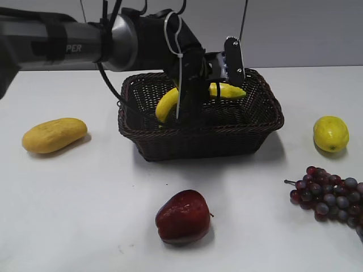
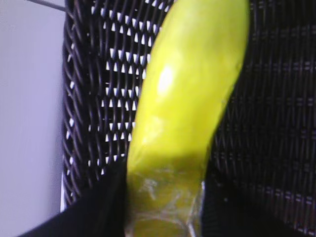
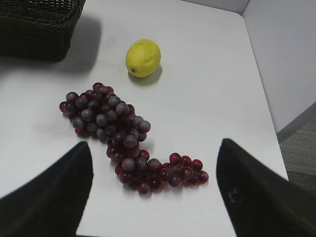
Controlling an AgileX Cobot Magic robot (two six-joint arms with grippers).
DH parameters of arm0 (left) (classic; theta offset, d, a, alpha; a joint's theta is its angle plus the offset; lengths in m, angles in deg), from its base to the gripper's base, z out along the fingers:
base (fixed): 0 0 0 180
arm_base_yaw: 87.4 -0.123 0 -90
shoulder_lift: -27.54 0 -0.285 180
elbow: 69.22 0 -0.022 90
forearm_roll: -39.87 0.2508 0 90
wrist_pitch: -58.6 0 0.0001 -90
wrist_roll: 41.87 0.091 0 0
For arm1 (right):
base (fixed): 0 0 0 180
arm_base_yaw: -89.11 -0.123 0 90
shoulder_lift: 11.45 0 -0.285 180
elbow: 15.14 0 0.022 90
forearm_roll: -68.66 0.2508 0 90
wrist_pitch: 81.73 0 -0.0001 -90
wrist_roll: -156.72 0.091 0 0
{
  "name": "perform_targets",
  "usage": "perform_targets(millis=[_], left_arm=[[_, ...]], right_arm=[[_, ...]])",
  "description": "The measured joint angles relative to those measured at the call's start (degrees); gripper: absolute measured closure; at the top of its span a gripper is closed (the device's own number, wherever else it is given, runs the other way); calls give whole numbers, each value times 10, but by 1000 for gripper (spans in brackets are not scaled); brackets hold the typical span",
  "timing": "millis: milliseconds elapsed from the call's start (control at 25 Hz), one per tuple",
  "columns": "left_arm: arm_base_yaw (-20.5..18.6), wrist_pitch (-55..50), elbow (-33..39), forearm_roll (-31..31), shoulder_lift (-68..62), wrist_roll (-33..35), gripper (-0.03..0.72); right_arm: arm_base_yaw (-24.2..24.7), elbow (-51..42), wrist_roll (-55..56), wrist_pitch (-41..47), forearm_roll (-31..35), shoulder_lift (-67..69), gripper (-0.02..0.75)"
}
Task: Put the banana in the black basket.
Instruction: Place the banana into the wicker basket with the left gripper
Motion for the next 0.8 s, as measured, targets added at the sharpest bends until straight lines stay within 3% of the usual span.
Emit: perform_targets(millis=[120,240,320,560,800], left_arm=[[0,-2,0,-9,0,0,341],[0,-2,0,-3,0,0,125],[1,-2,0,-3,3,0,62],[2,-19,0,-2,52,-27,56],[-6,-105,-1,-4,110,-68,66]], right_arm=[[0,0,0,0,0,0,145],[0,0,0,0,0,0,145],[0,0,0,0,0,0,145],[0,0,0,0,0,0,145],[0,0,0,0,0,0,145]])
